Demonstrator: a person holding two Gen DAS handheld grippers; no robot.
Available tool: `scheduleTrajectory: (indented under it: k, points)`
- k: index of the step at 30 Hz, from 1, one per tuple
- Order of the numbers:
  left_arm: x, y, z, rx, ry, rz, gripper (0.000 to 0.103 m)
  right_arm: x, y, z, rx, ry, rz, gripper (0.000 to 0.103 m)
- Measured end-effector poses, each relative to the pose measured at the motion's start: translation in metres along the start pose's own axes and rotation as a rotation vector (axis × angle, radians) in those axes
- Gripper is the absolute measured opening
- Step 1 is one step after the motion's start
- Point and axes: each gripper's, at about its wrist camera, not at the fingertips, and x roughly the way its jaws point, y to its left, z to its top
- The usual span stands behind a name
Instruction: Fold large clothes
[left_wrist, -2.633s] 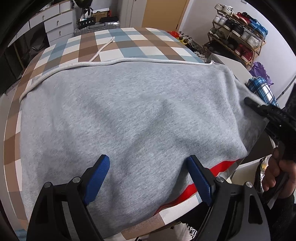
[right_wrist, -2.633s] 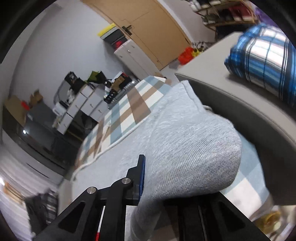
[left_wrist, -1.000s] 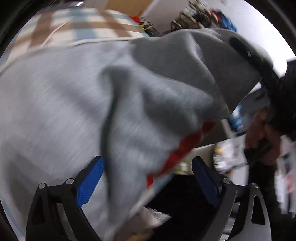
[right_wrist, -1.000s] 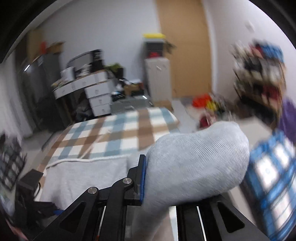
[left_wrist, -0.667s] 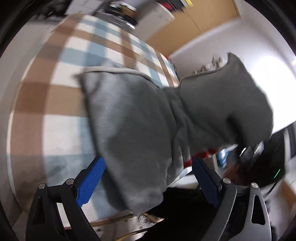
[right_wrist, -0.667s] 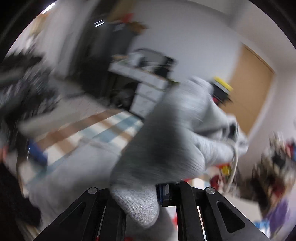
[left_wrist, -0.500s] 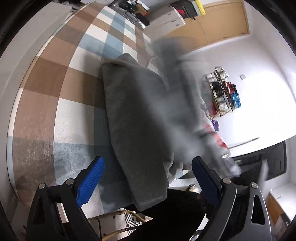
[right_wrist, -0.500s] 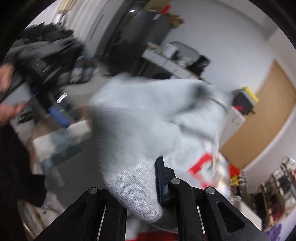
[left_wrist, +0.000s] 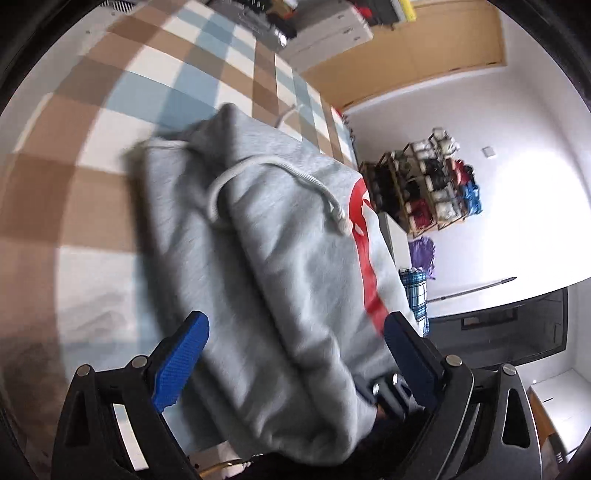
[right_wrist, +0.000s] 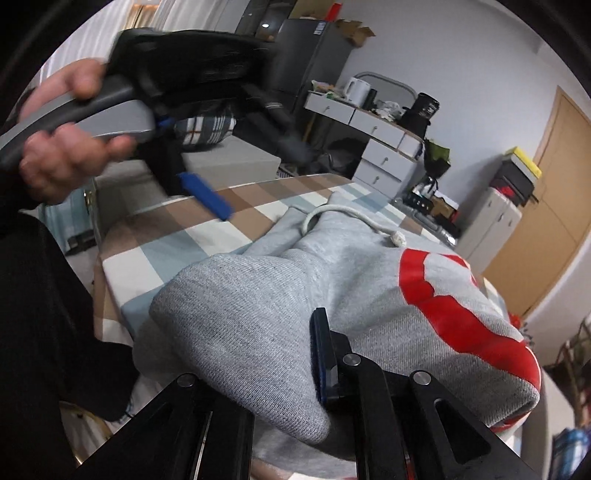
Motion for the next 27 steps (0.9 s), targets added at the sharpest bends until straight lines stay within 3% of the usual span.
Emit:
scheduleTrajectory:
  k: [5,7,10,11,13,14,15,18,27]
  points:
    - [0.055,0.010,0.027,-0.098,0.165,0.053,0.093,-0.013,-0.024,0.002,0.173,-0.019,0.096,0.011]
    - [0.066,0.016,0.028,-0.147,0.189,0.011,0.093,-0.015,-0.031,0.001,0.223,-0.022,0.125,0.012]
    - [0.061,0.014,0.028,-0.174,0.143,-0.077,0.092,-0.018,-0.033,0.003,0.237,-0.026,0.144,0.012]
    - [0.056,0.011,0.028,-0.162,0.113,-0.093,0.087,-0.020,-0.033,0.003,0.247,-0.029,0.153,0.012]
    - [0.052,0.006,0.030,-0.143,0.106,-0.068,0.064,-0.020,-0.037,0.005,0.265,-0.038,0.175,0.012]
    - [0.049,0.004,0.030,-0.125,0.107,-0.042,0.042,-0.020,-0.039,0.006,0.280,-0.043,0.188,0.012]
    - [0.047,0.003,0.030,-0.112,0.104,-0.022,0.029,-0.018,-0.042,0.008,0.295,-0.043,0.197,0.012]
    - [0.043,0.005,0.031,-0.106,0.102,0.002,0.017,-0.014,-0.046,0.011,0.334,-0.042,0.239,0.012]
    - [0.021,-0.012,0.039,-0.010,0.097,0.084,0.015,-0.013,-0.048,0.022,0.391,-0.090,0.382,0.013]
